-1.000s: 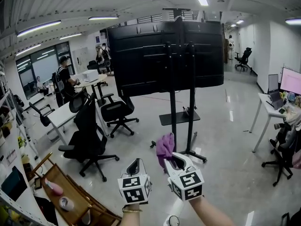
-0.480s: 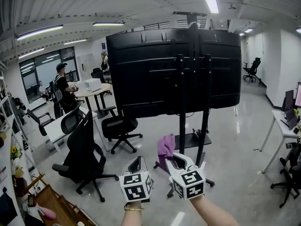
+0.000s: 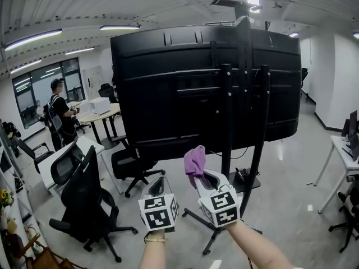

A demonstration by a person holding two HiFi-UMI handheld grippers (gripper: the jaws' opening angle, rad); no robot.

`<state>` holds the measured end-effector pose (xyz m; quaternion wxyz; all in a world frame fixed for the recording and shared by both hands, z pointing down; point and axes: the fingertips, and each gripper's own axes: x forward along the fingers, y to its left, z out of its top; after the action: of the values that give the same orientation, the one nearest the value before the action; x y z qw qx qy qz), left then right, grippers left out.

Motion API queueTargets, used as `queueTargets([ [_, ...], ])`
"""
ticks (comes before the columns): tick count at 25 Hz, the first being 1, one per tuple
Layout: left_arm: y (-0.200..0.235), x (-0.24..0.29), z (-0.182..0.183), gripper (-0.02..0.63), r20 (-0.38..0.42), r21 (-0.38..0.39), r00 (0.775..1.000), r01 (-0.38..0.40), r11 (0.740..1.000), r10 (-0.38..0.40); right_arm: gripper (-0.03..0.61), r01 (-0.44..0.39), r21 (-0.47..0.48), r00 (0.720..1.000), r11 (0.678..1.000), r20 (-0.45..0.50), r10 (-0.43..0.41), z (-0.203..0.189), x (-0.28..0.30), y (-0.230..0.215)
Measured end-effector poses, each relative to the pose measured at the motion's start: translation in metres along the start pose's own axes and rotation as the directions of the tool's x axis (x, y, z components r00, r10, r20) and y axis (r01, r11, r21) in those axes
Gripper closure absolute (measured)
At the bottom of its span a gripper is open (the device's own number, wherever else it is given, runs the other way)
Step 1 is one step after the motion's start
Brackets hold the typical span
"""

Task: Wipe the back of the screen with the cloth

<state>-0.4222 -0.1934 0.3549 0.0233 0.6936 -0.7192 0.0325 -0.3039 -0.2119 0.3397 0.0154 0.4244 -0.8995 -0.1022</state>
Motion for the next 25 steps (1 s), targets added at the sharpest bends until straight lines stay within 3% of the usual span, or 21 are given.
queueTargets([
  [10, 0.070, 0.199, 0.038, 0.606, 0.039, 0.094, 0.998, 0.038, 0.995, -0.042, 0.518, 0.203, -0.060, 0.979, 0.977, 0.013, -0.202, -0.007, 0.204, -0.118],
  [18, 0.071, 0.270, 0.043, 0.606, 0.035, 0.110, 0.998, 0.050, 0.993, -0.054, 0.518, 0.279, -0.048, 0.960, 0.959, -0.012, -0.280, -0.031, 0.274, -0.177],
  [21, 0.075, 0.280, 0.047, 0.606, 0.044, 0.111, 0.998, 0.035, 0.993, -0.041, 0.518, 0.252, -0.038, 0.968, 0.967, 0.025, -0.251, -0.026, 0.283, -0.166],
  [25, 0.100, 0.277, 0.048, 0.606, 0.043, 0.110, 0.999, -0.001, 0.994, -0.004, 0.520, 0.112, -0.036, 0.993, 0.993, 0.039, -0.110, -0.016, 0.305, -0.109],
])
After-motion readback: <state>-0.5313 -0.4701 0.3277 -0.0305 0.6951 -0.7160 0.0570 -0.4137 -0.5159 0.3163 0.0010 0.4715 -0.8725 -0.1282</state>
